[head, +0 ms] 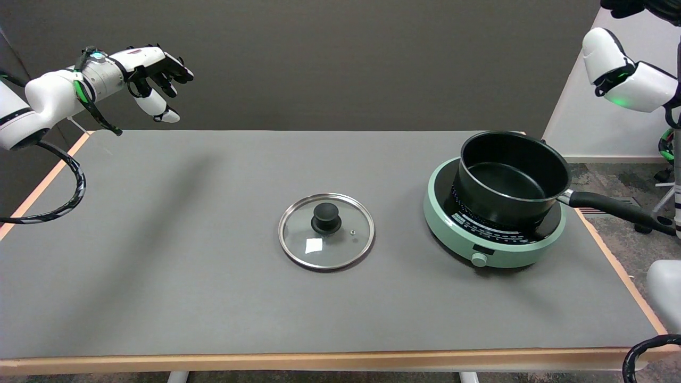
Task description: Pick up the pot.
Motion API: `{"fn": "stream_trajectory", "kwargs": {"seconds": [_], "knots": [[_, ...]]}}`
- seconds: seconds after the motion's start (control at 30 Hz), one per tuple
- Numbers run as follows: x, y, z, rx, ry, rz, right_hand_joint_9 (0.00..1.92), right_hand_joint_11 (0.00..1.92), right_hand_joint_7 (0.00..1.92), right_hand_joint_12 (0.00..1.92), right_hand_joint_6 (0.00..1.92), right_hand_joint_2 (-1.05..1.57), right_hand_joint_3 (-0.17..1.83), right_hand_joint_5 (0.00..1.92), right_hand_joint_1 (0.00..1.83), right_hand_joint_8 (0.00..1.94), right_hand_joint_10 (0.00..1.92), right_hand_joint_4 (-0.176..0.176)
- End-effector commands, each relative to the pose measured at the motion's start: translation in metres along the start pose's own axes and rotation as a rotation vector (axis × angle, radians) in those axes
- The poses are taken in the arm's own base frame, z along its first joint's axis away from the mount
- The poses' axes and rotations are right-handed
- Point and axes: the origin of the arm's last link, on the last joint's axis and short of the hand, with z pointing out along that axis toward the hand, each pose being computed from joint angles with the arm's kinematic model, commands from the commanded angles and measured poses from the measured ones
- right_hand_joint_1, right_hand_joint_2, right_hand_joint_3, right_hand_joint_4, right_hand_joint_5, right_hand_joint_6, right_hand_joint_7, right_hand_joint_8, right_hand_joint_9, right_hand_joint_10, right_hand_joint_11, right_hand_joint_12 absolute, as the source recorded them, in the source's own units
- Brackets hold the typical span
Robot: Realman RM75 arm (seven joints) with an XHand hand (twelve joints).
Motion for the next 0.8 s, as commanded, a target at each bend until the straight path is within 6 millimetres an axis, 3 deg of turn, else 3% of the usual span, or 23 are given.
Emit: {"fn": "stream_trajectory", "kwargs": {"seconds": [0.03, 0.6, 0.8], "knots": [[0.005, 0.006, 0.000, -0.025, 0.014, -0.014, 0.06, 0.06, 0.06, 0.06, 0.06, -0.51, 0.84, 0.06, 1.20, 0.06, 0.06, 0.008], [0.014, 0.009, -0.003, -0.038, 0.017, -0.067, 0.06, 0.06, 0.06, 0.06, 0.06, -0.52, 0.84, 0.06, 1.20, 0.06, 0.06, 0.009], [0.012, 0.017, -0.016, -0.102, -0.064, -0.312, 0.05, 0.05, 0.05, 0.05, 0.05, -0.56, 0.85, 0.05, 1.21, 0.05, 0.05, 0.006]]}}
